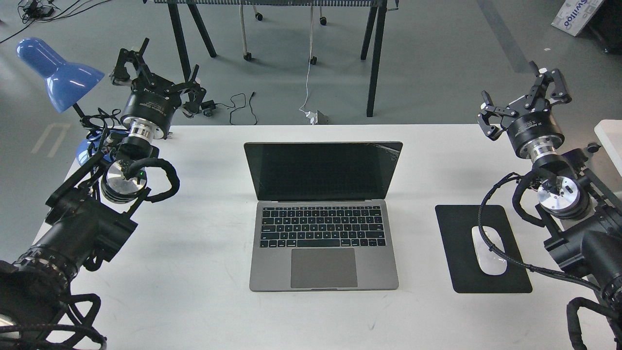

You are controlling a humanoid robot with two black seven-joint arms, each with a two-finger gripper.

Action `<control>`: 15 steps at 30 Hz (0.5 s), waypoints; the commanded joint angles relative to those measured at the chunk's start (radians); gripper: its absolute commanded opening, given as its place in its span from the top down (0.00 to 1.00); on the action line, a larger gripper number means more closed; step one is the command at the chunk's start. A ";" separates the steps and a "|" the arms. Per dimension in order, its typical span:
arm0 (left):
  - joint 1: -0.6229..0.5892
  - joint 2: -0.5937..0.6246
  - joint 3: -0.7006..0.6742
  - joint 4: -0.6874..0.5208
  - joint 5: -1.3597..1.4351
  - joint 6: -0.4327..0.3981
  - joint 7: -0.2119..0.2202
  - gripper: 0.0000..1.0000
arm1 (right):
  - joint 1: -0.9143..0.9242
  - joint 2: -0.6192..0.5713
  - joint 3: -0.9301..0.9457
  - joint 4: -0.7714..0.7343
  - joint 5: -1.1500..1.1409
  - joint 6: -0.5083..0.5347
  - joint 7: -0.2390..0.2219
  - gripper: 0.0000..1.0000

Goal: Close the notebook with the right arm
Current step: 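Raise the right gripper and move it over the laptop screen's top edge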

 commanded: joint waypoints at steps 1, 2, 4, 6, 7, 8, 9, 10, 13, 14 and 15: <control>-0.001 0.001 0.004 0.001 0.000 0.000 0.000 0.00 | 0.000 0.004 -0.011 0.005 0.000 0.012 0.002 0.00; -0.001 0.001 0.004 0.001 0.000 0.000 0.000 0.00 | 0.000 0.005 -0.011 0.005 0.000 0.012 0.002 0.00; -0.001 0.001 0.004 0.001 0.000 0.000 0.000 0.00 | 0.001 0.010 -0.011 0.005 0.000 0.012 0.002 0.00; -0.001 0.001 0.004 0.001 0.000 -0.002 0.002 0.00 | 0.003 0.010 -0.012 0.006 0.000 0.012 0.001 0.00; -0.001 0.001 0.004 0.001 0.000 -0.005 0.002 0.00 | 0.004 0.010 -0.012 0.005 0.000 0.012 0.001 0.00; 0.000 0.001 0.004 0.001 0.000 -0.010 0.002 0.00 | 0.007 0.010 -0.014 0.005 -0.001 0.012 -0.001 0.00; 0.000 0.001 0.005 0.001 0.000 -0.019 0.002 0.00 | 0.015 0.011 -0.021 0.005 -0.001 0.014 -0.001 0.00; 0.000 0.003 0.006 0.001 0.000 -0.026 0.002 0.00 | 0.026 0.014 -0.041 0.003 -0.001 0.012 -0.001 0.00; 0.002 0.003 0.006 0.001 0.001 -0.036 0.002 0.00 | 0.056 0.022 -0.102 0.002 -0.001 0.005 0.001 0.00; 0.002 0.003 0.006 0.001 0.001 -0.036 0.002 0.00 | 0.064 0.034 -0.116 0.002 -0.001 0.001 0.001 0.00; 0.002 0.003 0.006 0.001 0.001 -0.036 0.002 0.00 | 0.070 0.052 -0.124 -0.003 -0.001 -0.003 0.001 0.00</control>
